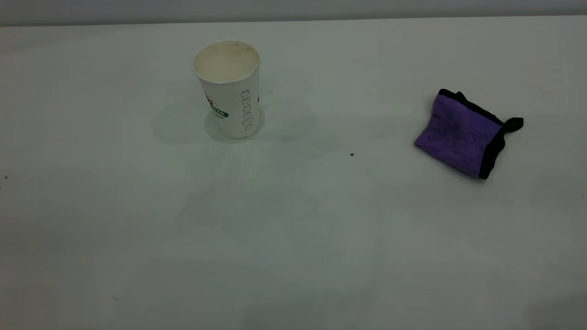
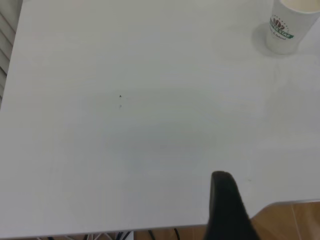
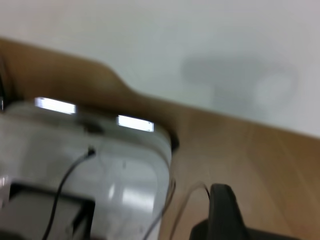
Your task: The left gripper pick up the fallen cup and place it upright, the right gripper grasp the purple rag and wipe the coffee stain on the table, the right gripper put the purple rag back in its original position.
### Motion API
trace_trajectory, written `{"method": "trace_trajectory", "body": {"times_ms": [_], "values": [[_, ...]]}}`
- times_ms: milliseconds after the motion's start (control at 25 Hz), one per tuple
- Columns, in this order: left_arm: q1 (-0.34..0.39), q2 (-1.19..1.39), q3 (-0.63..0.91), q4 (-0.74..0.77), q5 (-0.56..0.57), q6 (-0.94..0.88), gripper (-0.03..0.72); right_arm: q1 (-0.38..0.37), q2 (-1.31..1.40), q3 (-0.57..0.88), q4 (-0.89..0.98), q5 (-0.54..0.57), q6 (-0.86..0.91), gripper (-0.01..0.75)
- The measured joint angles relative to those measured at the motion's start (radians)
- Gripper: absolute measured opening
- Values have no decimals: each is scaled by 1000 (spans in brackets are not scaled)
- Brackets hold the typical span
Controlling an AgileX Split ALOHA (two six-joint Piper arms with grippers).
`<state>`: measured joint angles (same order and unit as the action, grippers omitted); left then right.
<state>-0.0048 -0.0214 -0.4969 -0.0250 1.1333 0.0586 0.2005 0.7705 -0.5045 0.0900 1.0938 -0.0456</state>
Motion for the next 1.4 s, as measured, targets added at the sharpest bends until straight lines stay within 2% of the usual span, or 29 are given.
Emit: {"method": "trace_trajectory", "body": {"times_ms": [320,760,1000,1400], "values": [[0,0,0,0,0,0,492,0,-306,25,-1,-1,14,493],[0,0,0,0,0,0,492,-3,-516,26,3,20,14,493],[0,0,0,0,0,0,492,-103,-628,26,32,24,14,493],[0,0,0,0,0,0,492,-112,-787,26,33,40,14,493]]}}
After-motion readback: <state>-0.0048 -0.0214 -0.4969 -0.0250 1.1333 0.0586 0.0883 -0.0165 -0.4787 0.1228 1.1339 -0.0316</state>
